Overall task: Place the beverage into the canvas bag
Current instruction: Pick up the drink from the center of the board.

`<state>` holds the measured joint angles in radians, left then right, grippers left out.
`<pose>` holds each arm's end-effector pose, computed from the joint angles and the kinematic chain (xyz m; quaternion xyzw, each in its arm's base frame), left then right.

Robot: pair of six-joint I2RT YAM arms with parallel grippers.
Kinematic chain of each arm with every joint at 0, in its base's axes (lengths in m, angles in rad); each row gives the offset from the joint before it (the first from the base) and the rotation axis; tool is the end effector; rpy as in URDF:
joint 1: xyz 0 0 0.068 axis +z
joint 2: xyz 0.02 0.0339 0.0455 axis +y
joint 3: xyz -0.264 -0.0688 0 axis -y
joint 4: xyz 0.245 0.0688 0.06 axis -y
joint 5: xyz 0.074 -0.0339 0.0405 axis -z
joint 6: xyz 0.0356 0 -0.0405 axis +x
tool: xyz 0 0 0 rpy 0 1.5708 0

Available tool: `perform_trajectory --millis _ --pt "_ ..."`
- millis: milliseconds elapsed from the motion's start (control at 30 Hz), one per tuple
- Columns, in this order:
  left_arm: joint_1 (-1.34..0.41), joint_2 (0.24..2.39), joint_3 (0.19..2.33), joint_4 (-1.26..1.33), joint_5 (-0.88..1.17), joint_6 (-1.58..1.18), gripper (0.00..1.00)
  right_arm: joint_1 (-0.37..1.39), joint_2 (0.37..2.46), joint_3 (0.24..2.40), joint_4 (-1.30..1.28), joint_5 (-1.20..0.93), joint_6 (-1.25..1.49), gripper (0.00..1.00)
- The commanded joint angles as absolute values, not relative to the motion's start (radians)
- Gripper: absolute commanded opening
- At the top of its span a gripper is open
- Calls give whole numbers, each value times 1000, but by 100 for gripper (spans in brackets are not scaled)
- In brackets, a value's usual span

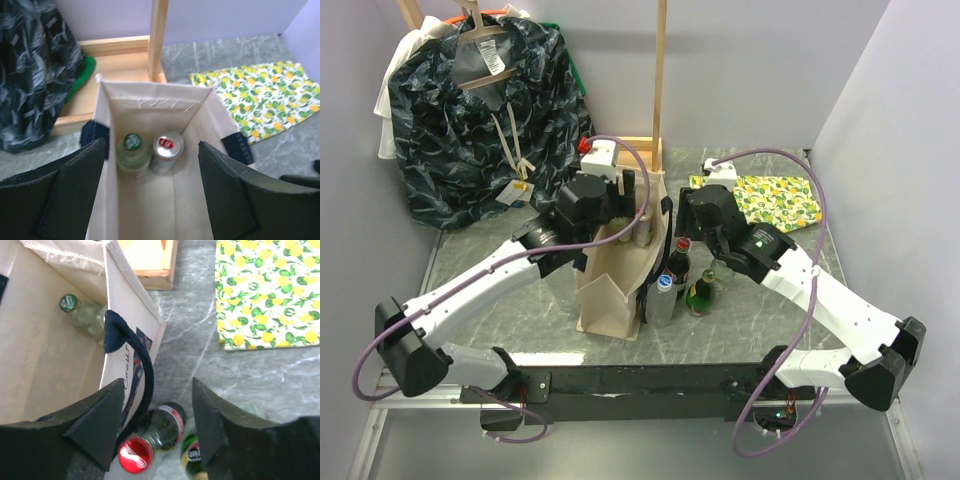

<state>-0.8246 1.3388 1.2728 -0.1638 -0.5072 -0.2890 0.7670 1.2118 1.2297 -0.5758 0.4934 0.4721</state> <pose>0.2232 -0.2159 0.3902 0.0504 0.7727 -0.1510 0.6145 0.1993 0.1687 0.3693 -0.0074 0.8562 0.0993 0.5070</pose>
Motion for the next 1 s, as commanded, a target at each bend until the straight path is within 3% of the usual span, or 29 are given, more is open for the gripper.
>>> perform_trajectory --millis 0,333,633,967 --pt "-827 1276 1223 -228 -531 -271 83 762 1161 1279 -644 506 439 64" --pt "-827 1147 1129 -250 -494 -324 91 761 1115 1241 -692 427 454 66" --pt "-796 1183 1131 -340 -520 -373 92 765 1114 1216 -678 367 403 67" --pt "-666 1155 1081 -299 -313 -443 91 805 1137 1193 -684 347 403 67"
